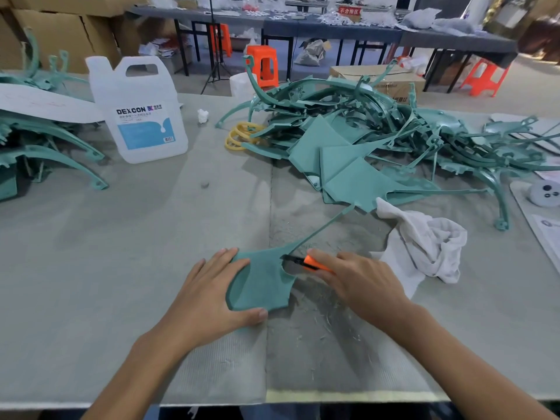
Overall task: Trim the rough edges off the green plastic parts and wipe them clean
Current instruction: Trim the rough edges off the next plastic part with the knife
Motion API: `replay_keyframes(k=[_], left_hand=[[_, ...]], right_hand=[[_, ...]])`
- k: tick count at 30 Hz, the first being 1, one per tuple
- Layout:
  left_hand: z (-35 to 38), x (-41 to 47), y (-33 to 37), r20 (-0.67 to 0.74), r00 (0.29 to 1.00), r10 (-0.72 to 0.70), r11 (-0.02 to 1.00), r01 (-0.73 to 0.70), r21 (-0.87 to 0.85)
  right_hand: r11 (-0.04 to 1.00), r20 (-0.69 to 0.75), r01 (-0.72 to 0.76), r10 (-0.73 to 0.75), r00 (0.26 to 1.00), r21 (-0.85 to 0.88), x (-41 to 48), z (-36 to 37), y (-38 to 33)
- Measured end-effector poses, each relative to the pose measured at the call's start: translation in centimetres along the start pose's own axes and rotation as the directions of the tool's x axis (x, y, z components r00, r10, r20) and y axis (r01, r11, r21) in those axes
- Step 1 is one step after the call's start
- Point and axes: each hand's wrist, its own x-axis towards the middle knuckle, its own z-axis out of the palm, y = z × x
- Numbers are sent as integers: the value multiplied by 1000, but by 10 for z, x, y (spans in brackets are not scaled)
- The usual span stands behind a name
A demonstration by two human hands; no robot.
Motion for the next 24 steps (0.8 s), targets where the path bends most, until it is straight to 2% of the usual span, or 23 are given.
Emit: replay_keyframes(k=[3,7,11,13,16,19,24], left_hand=[[0,1,3,-2,1000,-17,1000,17,1],[-1,2,4,-3,999,-32,999,32,16],[0,3,3,-4,1000,-24,999,24,48],[1,4,1,9,1000,-23,999,23,22],[-3,12,-6,51,999,-14,1000,16,-26],[-4,21,-10,75,997,-7,999,10,-40],[-2,21,-14,76,997,-17,999,20,-35]], right_hand=[[996,-117,-37,27,993,-83,-2,7,-12],[988,-156,-85,65,986,-127,-6,16,-23],[969,-247,-245,239,939,4,7,1,-7],[969,-193,-205,229,954,137,9,-6,7],[960,-5,-86,90,996,266,6,-8,12],[969,99,-47,23,995,244,3,-3,11],[973,155,-18,-18,988,231,5,0,13]])
